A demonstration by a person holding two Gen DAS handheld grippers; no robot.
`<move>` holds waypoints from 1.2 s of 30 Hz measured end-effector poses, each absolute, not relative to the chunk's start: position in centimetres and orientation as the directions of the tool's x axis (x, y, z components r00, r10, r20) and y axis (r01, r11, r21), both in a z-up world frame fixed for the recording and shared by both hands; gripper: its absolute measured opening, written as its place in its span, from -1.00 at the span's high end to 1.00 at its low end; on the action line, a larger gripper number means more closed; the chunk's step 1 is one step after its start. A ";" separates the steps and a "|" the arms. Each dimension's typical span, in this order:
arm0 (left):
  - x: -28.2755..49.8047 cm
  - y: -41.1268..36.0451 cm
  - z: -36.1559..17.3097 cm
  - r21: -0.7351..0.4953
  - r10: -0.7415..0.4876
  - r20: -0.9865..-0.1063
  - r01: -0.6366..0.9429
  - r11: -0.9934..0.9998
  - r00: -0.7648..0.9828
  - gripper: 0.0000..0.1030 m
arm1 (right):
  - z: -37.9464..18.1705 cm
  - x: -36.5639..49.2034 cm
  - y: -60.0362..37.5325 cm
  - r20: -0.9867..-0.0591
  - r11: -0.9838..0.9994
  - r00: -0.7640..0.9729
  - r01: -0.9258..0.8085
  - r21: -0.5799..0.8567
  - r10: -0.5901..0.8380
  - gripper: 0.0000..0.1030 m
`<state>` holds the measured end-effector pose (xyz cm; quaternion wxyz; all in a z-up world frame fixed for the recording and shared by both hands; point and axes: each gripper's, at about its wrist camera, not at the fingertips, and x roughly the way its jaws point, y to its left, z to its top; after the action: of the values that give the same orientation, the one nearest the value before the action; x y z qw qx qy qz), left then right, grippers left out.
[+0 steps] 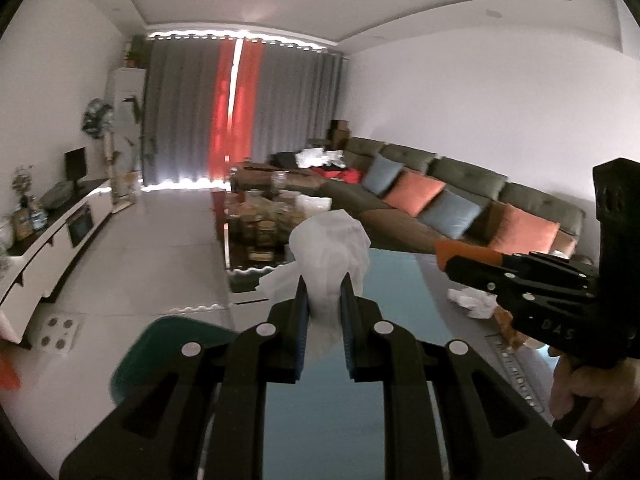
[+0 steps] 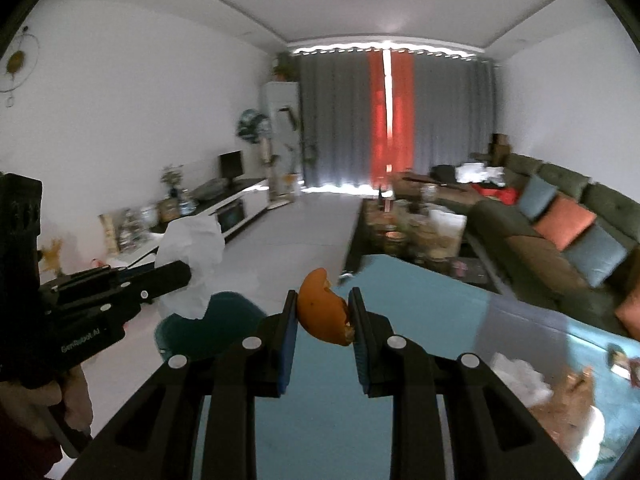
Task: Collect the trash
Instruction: 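Carry the tissues and orange peel over the green bin and open both grippers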
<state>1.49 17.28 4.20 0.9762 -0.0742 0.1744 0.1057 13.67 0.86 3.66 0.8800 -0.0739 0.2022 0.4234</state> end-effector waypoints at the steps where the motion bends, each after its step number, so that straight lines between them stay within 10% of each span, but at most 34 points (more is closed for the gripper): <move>1: 1.0 18.0 4.2 -0.107 0.197 -0.359 -0.249 0.963 0.912 0.71 | 3.6 13.7 1.7 -0.423 0.616 0.545 -0.786 0.042 0.724 0.55; 36: -0.1 34.2 -7.8 -0.193 0.326 -0.620 -0.541 0.818 0.713 0.68 | -5.2 15.0 23.1 -0.753 0.375 0.181 -0.922 0.094 0.632 0.55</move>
<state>-0.05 34.20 -7.78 0.9072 -0.1838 0.2935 0.2389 15.00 23.08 -5.24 0.7428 -0.1967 0.3686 0.5232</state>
